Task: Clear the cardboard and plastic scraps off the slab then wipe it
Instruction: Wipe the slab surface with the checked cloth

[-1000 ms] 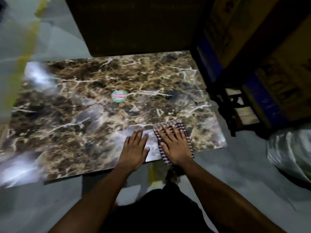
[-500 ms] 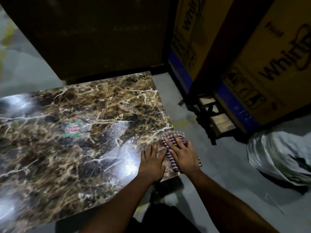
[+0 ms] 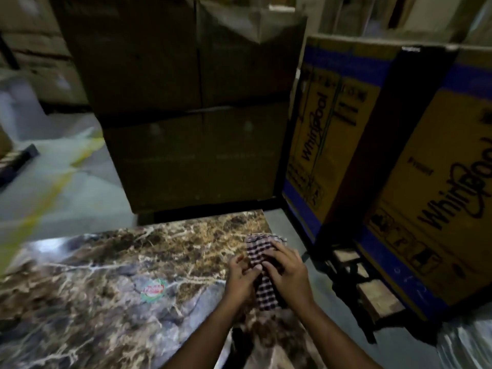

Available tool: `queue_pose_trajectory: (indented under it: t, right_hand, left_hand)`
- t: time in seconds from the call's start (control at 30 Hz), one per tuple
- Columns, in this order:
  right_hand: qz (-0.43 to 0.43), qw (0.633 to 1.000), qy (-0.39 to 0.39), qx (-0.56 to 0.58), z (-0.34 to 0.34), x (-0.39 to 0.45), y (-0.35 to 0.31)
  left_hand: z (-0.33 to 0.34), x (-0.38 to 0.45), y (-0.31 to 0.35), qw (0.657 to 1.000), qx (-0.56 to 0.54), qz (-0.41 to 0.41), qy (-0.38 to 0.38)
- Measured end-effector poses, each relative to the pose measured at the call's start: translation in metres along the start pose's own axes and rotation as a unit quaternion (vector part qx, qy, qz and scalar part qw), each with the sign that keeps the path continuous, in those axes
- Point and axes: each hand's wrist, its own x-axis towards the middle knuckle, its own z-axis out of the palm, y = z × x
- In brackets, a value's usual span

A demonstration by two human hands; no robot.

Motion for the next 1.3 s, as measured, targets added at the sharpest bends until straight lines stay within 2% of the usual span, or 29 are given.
queue_pose_trajectory:
  t: [0.07,0.17,0.27,0.33,0.37,0.43,0.53,0.57,0.63,0.7,0.73,0.8,0.87,0.9,0.97,1.03,1.17,1.3]
  right_hand:
    - [-0.005,0.999,0.020,0.045,0.002,0.022,-0.029]
    - [-0.002,0.998,0.013,0.067,0.013,0.051,-0.075]
    - [0.058,0.993,-0.064,0.077,0.030,0.070,-0.119]
    - [0.066,0.976,-0.138,0.156,0.035,0.078,-0.148]
    - [0.072,0.956,-0.176,0.224,0.035,0.083,-0.164]
    - [0.085,0.919,-0.210,0.323,0.035,0.092,-0.189]
    - [0.109,0.928,-0.173,0.310,0.037,0.108,-0.202]
    - [0.106,0.934,-0.174,0.293,0.034,0.114,-0.204]
    - [0.097,0.936,-0.204,0.272,0.022,0.129,-0.208]
    - [0.073,0.922,-0.270,0.269,0.005,0.148,-0.212]
    - [0.055,0.909,-0.310,0.275,-0.004,0.157,-0.215]
    - [0.013,0.889,-0.368,0.271,-0.019,0.179,-0.223]
    - [-0.026,0.885,-0.393,0.251,-0.032,0.200,-0.236]
    - [-0.041,0.884,-0.397,0.242,-0.037,0.210,-0.243]
    - [-0.043,0.881,-0.397,0.252,-0.046,0.227,-0.253]
    - [0.007,0.865,-0.385,0.323,-0.052,0.236,-0.257]
    - [0.164,0.774,-0.352,0.500,-0.055,0.231,-0.250]
    - [0.195,0.751,-0.366,0.514,-0.047,0.232,-0.247]
  left_hand:
    - [-0.023,0.003,0.039,0.999,-0.053,-0.001,-0.004]
    - [-0.056,0.001,0.084,0.998,-0.036,0.059,0.003]
    - [-0.081,-0.004,0.116,0.990,0.008,0.123,0.068]
    - [-0.092,-0.014,0.136,0.985,0.029,0.148,0.088]
    - [-0.099,-0.019,0.144,0.984,0.026,0.153,0.090]
    - [-0.111,-0.029,0.158,0.987,-0.012,0.142,0.076]
    - [-0.132,-0.038,0.179,0.989,-0.063,0.135,0.018]
    - [-0.140,-0.037,0.184,0.989,-0.036,0.145,0.020]
    - [-0.162,-0.027,0.193,0.976,0.070,0.194,0.073]
    - [-0.184,-0.020,0.208,0.947,0.174,0.233,0.140]
    - [-0.194,-0.019,0.218,0.938,0.213,0.235,0.141]
    - [-0.210,-0.019,0.241,0.953,0.222,0.197,0.063]
    - [-0.216,-0.023,0.261,0.974,0.172,0.142,-0.040]
    - [-0.217,-0.026,0.268,0.977,0.154,0.130,-0.068]
    - [-0.215,-0.032,0.277,0.981,0.123,0.137,-0.068]
    - [-0.209,-0.037,0.285,0.982,0.080,0.168,-0.024]
    - [-0.199,-0.042,0.300,0.976,-0.003,0.216,0.040]
    - [-0.200,-0.047,0.319,0.969,-0.010,0.236,0.073]
